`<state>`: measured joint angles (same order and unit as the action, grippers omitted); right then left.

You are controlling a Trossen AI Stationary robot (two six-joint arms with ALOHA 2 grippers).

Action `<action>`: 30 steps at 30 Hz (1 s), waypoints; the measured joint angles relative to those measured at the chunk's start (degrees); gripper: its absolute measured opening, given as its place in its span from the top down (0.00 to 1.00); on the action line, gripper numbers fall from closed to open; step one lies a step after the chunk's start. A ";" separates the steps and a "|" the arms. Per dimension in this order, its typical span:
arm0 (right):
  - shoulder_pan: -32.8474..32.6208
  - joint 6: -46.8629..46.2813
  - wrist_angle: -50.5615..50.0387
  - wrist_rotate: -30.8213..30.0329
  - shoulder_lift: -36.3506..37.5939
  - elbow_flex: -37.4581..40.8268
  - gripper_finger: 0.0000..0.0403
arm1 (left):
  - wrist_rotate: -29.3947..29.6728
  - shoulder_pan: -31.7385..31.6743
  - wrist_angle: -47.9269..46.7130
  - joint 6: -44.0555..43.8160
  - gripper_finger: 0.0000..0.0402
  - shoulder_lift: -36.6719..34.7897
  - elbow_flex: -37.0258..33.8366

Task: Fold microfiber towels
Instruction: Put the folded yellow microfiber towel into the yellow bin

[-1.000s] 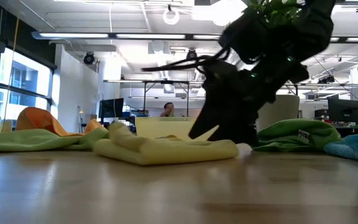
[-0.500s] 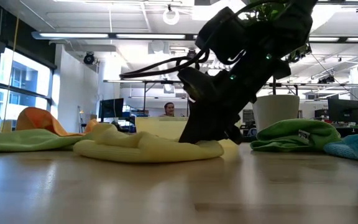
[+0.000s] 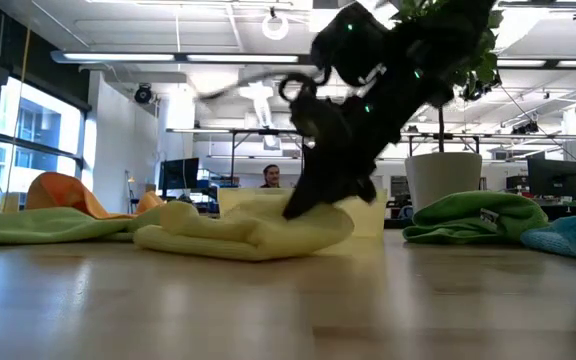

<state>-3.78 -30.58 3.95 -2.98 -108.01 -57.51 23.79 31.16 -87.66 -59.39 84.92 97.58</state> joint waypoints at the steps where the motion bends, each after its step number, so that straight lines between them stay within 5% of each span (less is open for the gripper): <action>1: 0.47 3.05 -2.18 -0.01 0.53 -1.04 1.00 | 0.47 0.00 0.00 0.49 0.75 -0.36 0.01; 15: 13.49 35.75 -35.75 -6.19 1.05 -24.35 1.00 | 6.12 -3.18 0.00 3.32 0.75 -5.31 0.02; 30: 28.26 47.50 -38.64 -4.28 1.10 -28.37 1.00 | 11.42 -7.59 -0.25 6.07 0.75 -9.35 0.02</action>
<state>24.47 16.92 -34.69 -7.26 -106.91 -85.88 35.21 23.56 -87.91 -53.32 75.57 97.60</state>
